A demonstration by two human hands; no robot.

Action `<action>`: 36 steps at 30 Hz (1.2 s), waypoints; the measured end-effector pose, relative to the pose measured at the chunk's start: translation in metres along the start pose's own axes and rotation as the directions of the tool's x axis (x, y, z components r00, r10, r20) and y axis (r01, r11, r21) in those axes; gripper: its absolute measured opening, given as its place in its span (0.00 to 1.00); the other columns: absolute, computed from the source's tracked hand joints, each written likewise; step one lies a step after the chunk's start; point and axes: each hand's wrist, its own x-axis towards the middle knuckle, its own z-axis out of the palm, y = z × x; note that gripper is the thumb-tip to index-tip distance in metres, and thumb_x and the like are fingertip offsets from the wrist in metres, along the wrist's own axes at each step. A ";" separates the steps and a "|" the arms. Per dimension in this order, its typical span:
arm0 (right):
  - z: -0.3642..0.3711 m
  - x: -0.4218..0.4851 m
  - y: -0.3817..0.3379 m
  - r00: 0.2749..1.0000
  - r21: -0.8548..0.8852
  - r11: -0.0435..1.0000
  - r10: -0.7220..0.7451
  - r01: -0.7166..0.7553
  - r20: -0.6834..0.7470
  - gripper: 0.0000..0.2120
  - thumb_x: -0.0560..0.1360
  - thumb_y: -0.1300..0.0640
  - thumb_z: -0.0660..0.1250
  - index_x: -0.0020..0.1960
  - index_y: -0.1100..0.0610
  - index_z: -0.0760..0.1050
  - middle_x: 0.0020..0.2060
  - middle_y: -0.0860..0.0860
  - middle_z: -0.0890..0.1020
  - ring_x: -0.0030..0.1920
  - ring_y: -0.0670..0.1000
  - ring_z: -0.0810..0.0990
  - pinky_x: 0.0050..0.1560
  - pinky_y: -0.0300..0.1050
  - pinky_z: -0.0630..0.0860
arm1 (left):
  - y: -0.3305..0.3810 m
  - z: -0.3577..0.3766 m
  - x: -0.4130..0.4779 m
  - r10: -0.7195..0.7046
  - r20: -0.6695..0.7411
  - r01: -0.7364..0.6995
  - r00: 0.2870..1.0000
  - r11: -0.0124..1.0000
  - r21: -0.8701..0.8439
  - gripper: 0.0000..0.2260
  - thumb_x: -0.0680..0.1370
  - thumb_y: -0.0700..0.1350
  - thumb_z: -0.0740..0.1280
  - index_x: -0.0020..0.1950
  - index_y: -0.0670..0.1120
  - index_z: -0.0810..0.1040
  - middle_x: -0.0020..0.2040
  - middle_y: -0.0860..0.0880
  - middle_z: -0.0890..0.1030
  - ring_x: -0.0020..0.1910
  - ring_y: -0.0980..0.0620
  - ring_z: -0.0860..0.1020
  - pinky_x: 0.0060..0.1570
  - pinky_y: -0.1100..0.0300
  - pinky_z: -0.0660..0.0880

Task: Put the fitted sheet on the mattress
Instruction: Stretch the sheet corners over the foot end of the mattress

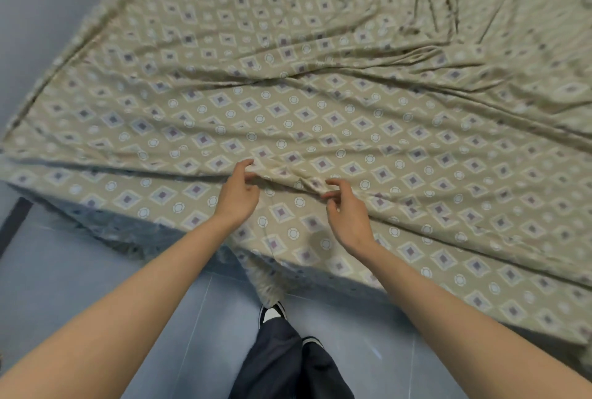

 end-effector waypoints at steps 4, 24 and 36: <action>-0.035 -0.041 -0.050 0.980 0.007 0.981 -0.194 0.194 0.052 0.16 0.79 0.64 0.56 0.65 0.53 0.69 0.56 0.48 0.79 0.55 0.46 0.76 0.57 0.43 0.74 | 0.039 -0.033 -0.055 0.032 -0.118 -0.041 0.992 0.996 -0.076 0.23 0.80 0.37 0.58 0.74 0.49 0.61 0.70 0.46 0.69 0.59 0.51 0.72 0.50 0.61 0.67; -0.015 -0.195 -0.291 0.875 0.098 0.889 -0.458 0.448 0.159 0.14 0.79 0.64 0.57 0.63 0.55 0.71 0.55 0.47 0.79 0.47 0.43 0.77 0.45 0.39 0.75 | 0.019 -0.270 -0.265 -0.092 -0.488 -0.063 0.868 0.954 -0.292 0.19 0.79 0.35 0.58 0.69 0.45 0.68 0.62 0.51 0.73 0.59 0.50 0.74 0.52 0.59 0.70; 0.171 -0.198 -0.423 0.915 0.134 0.928 -0.367 0.348 0.169 0.14 0.79 0.65 0.56 0.62 0.56 0.72 0.55 0.49 0.79 0.52 0.48 0.78 0.46 0.39 0.73 | -0.097 -0.460 -0.238 -0.089 -0.400 -0.057 0.912 0.940 -0.337 0.15 0.80 0.37 0.58 0.67 0.45 0.70 0.63 0.45 0.75 0.60 0.44 0.77 0.52 0.54 0.73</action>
